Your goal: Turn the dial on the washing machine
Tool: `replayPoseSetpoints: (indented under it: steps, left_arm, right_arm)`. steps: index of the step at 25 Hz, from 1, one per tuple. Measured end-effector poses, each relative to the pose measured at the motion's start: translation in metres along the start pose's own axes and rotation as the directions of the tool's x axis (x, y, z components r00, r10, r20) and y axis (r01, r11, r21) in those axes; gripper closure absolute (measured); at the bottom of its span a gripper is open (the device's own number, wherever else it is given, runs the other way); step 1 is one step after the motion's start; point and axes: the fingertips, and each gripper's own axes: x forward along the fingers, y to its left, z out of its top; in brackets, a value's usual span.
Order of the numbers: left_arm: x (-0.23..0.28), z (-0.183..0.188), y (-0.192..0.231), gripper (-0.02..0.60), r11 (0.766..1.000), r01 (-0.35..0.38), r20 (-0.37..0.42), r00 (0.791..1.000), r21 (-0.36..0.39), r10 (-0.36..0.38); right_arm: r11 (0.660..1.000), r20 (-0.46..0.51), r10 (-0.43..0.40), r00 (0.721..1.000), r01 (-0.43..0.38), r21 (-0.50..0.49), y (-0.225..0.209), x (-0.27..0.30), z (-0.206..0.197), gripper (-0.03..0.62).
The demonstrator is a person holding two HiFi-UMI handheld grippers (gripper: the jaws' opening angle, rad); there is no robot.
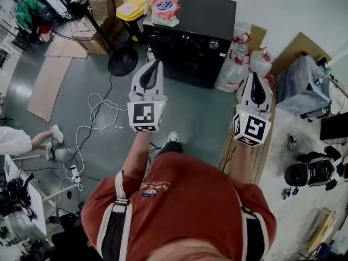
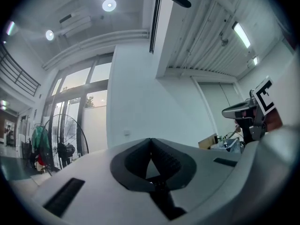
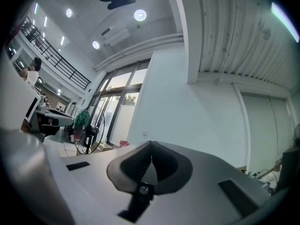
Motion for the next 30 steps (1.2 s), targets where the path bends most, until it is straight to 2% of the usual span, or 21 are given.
replayPoseSetpoints:
  steps: [6, 13, 18, 25, 30]
  left_arm:
    - [0.050, -0.020, 0.057, 0.571, 1.000, 0.002, 0.002, 1.000, -0.031, -0.002]
    - [0.100, -0.046, 0.114, 0.571, 0.999, 0.025, 0.004, 1.000, -0.034, -0.025]
    - [0.130, -0.066, 0.142, 0.571, 0.997, 0.047, 0.007, 0.999, -0.065, -0.047]
    - [0.157, -0.102, 0.142, 0.571, 0.986, 0.139, 0.022, 0.990, -0.086, -0.138]
    - [0.173, -0.128, 0.128, 0.571, 0.978, 0.172, -0.012, 0.985, -0.121, -0.175]
  right_arm:
    - [1.000, -0.008, 0.001, 1.000, -0.001, -0.010, 0.037, 0.068, -0.004, 0.586]
    - [1.000, -0.040, -0.009, 0.999, 0.008, -0.028, 0.079, 0.137, -0.016, 0.586]
    - [0.999, -0.079, -0.026, 0.997, 0.023, -0.040, 0.100, 0.174, -0.033, 0.586]
    - [0.998, -0.150, -0.048, 0.988, 0.041, -0.048, 0.121, 0.199, -0.074, 0.586]
    - [0.997, -0.195, -0.066, 0.979, 0.060, -0.038, 0.116, 0.212, -0.104, 0.585]
